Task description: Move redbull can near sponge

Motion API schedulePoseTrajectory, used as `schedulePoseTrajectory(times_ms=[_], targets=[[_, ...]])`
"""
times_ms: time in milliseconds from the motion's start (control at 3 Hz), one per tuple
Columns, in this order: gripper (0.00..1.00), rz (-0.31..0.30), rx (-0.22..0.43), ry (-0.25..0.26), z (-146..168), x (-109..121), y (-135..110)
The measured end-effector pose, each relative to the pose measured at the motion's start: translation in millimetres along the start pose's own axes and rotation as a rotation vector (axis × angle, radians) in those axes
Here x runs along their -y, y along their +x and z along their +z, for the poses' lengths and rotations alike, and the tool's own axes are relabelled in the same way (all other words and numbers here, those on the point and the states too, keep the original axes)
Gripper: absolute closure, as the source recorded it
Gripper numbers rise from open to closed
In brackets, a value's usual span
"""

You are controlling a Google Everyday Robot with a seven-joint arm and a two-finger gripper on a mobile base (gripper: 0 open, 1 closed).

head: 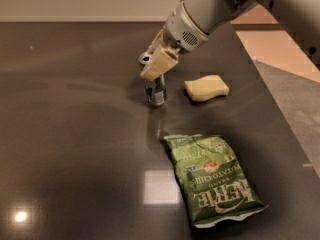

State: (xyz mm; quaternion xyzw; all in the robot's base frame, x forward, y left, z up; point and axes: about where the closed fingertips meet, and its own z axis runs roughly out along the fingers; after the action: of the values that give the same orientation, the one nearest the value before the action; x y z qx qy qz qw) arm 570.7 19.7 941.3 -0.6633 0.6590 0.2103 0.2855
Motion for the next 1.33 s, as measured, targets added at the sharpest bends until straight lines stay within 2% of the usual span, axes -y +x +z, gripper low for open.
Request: schedulePoseTrajectory(times_ms=[333, 667, 1333], targets=[[1.0, 0.067, 0.002, 0.045, -12.9, 21.5, 27.4], [0.83, 0.121, 0.012, 0.067, -22.4, 36.5, 48.0], [0.36, 0.195, 0.052, 0.071, -30.7, 52.3, 72.2]])
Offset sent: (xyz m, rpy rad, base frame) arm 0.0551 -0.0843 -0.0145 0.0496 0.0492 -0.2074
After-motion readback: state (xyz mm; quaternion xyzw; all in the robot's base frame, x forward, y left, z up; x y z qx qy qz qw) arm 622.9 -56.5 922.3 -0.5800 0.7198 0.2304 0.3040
